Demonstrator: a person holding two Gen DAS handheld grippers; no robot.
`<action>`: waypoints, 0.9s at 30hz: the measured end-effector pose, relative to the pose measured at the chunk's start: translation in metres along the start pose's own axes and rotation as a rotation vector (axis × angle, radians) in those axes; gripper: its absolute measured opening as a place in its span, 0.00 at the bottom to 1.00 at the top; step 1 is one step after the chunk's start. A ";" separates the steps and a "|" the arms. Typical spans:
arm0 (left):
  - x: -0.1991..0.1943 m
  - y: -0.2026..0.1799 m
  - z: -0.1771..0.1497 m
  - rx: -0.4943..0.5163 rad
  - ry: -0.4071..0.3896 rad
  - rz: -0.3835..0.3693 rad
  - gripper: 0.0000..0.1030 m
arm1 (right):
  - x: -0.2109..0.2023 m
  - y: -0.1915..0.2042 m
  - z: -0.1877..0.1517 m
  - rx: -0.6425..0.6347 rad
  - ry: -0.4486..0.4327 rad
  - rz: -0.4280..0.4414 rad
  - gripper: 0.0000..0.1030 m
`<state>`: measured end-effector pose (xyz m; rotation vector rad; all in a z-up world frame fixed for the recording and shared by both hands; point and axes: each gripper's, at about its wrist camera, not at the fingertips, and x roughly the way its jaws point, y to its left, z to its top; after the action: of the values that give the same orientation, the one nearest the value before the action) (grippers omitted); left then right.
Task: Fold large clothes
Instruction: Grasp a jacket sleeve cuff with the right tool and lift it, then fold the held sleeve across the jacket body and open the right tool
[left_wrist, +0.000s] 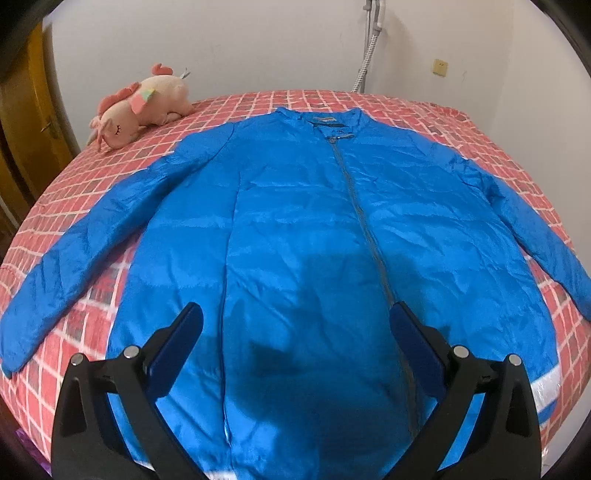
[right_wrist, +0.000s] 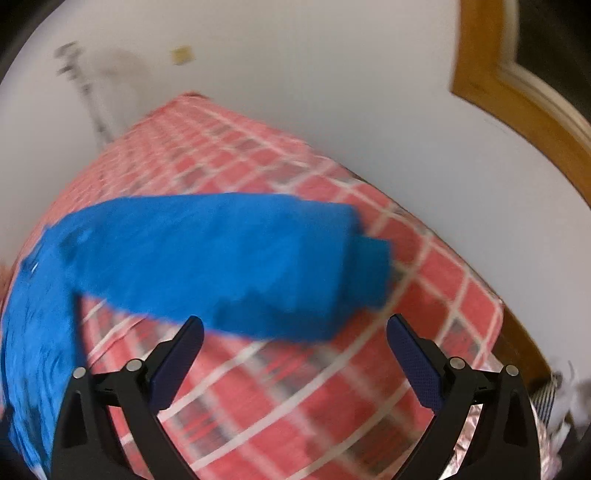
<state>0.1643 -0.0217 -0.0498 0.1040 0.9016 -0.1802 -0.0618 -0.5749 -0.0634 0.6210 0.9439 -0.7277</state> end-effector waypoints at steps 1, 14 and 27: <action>0.004 0.002 0.003 -0.003 0.000 0.006 0.97 | 0.005 -0.005 0.004 0.012 0.014 -0.005 0.96; 0.024 0.034 0.022 -0.054 0.015 0.047 0.97 | 0.033 -0.014 0.027 0.130 0.098 0.176 0.34; 0.021 0.045 0.052 -0.053 0.044 -0.015 0.97 | -0.052 0.149 0.059 -0.138 -0.100 0.306 0.25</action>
<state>0.2262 0.0110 -0.0336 0.0526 0.9504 -0.1687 0.0626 -0.5140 0.0318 0.5859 0.7776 -0.4132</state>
